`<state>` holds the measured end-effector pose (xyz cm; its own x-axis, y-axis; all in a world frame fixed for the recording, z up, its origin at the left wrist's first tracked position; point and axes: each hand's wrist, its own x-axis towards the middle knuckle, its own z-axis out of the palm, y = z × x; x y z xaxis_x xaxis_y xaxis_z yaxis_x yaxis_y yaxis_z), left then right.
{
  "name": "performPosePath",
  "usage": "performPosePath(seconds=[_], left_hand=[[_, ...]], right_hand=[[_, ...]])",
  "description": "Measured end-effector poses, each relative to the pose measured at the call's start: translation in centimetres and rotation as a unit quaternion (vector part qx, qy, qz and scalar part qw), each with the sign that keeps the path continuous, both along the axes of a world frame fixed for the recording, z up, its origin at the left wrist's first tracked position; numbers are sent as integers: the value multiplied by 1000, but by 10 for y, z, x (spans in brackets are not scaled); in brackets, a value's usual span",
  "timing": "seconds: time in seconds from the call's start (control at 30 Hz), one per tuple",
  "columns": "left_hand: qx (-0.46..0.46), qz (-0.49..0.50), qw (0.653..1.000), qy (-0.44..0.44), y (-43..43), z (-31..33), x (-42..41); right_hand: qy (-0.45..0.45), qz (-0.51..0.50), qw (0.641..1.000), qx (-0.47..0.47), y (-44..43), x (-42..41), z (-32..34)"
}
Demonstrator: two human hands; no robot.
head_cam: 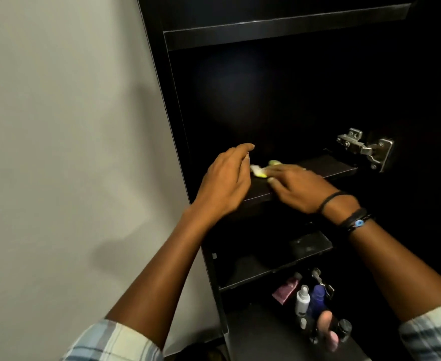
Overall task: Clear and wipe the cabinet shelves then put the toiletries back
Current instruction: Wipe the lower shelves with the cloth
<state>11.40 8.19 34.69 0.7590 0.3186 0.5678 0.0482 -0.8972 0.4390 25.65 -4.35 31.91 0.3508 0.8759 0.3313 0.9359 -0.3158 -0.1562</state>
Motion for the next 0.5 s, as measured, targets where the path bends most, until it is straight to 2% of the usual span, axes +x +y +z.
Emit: performPosePath(seconds=[0.1,0.17,0.23,0.4,0.5], left_hand=[[18,3,999,32,7,-1,20],[52,-10,996,71,13,-1,33],[75,-23,993,91,18,-5,42],[91,-23,993,77,21,-25,50],[91,-16,994,65,22,-25,52]], right_hand=[[16,-149,989,-20,-29,57,10],[29,-205,978,-31,-35,65,13],[20,-203,979,-1,-33,57,13],[21,-158,983,86,-34,31,9],[103,-130,969,183,-36,31,16]])
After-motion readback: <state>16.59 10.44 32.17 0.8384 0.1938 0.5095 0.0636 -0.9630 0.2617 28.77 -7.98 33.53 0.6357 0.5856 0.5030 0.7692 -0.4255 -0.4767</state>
